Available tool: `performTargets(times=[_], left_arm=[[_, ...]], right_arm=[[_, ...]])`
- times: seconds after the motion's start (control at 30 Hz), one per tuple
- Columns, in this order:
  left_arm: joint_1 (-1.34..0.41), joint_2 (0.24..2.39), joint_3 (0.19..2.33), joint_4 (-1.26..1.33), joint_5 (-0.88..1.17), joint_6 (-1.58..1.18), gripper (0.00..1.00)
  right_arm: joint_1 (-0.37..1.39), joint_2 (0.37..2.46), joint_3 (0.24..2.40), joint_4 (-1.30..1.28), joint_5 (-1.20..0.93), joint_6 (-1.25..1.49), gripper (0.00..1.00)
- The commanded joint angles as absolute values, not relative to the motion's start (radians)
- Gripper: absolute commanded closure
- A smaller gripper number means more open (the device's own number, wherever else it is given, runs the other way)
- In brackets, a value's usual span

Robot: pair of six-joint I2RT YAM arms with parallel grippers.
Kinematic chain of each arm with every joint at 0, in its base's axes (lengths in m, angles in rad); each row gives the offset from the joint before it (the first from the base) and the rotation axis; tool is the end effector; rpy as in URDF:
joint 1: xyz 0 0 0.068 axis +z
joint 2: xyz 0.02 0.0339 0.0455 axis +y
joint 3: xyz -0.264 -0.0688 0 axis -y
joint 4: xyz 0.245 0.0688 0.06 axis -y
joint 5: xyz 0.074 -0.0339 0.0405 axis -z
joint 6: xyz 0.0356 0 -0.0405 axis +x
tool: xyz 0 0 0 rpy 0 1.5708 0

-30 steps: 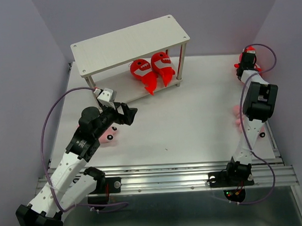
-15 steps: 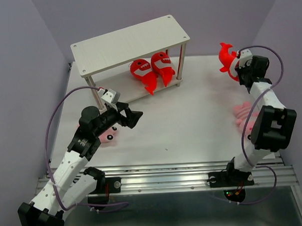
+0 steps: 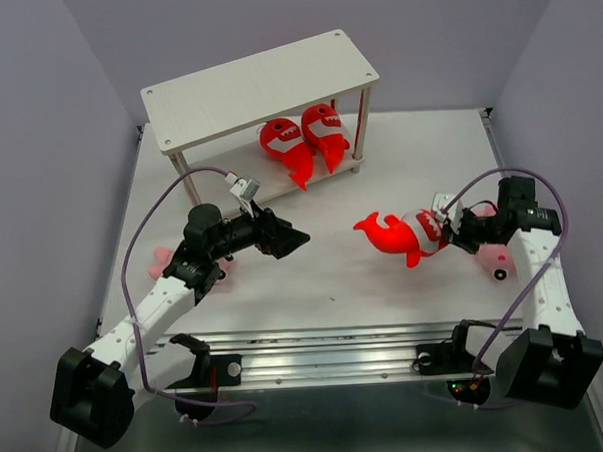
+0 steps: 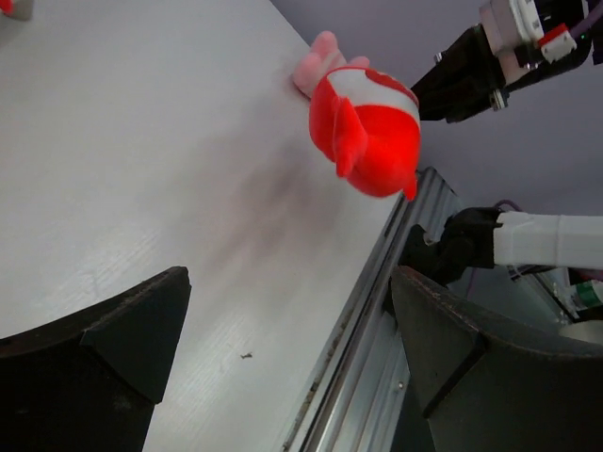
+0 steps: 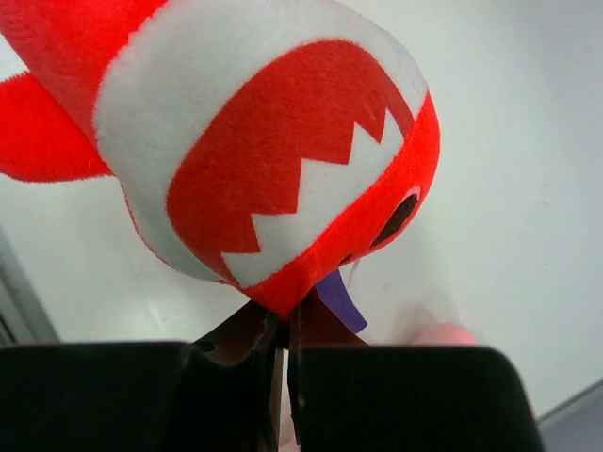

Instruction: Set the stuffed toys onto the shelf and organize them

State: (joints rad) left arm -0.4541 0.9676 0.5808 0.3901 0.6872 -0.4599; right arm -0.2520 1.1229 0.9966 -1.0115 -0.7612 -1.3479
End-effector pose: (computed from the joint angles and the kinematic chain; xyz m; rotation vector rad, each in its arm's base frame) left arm 0.1890 -0.1174 0.2944 0.5740 1.6137 -1.2312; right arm 0.1980 -0.0256 0.2896 -1.3678 1.8536 0.2777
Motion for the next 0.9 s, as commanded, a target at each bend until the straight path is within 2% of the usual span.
performTargets(times=[0.0,0.1,0.33,0.6,0.87], left_arm=[[-0.529,0.983,0.574,0.543,0.701,-0.587,0.01],[-0.593,1.029,0.604,0.546,0.672,-0.594,0.01],[-0.729,1.251,0.716,0.542,0.667,-0.578,0.01],[-0.906,1.402,0.805,0.541,0.66,-0.589,0.01],[-0.972,1.466,0.813,0.543,0.672,-0.588,0.02]], right_arm=[[-0.249,0.932,0.887,-1.246,-0.825,-1.649,0.99],[-0.249,0.852,0.83,-1.29,-0.827,-1.748,0.99],[-0.249,0.805,0.775,-1.345,-0.83,-1.888,0.99],[-0.249,0.784,0.742,-1.305,-0.848,-1.884,0.99],[-0.249,0.802,0.747,-1.203,-0.879,-1.79,0.99]])
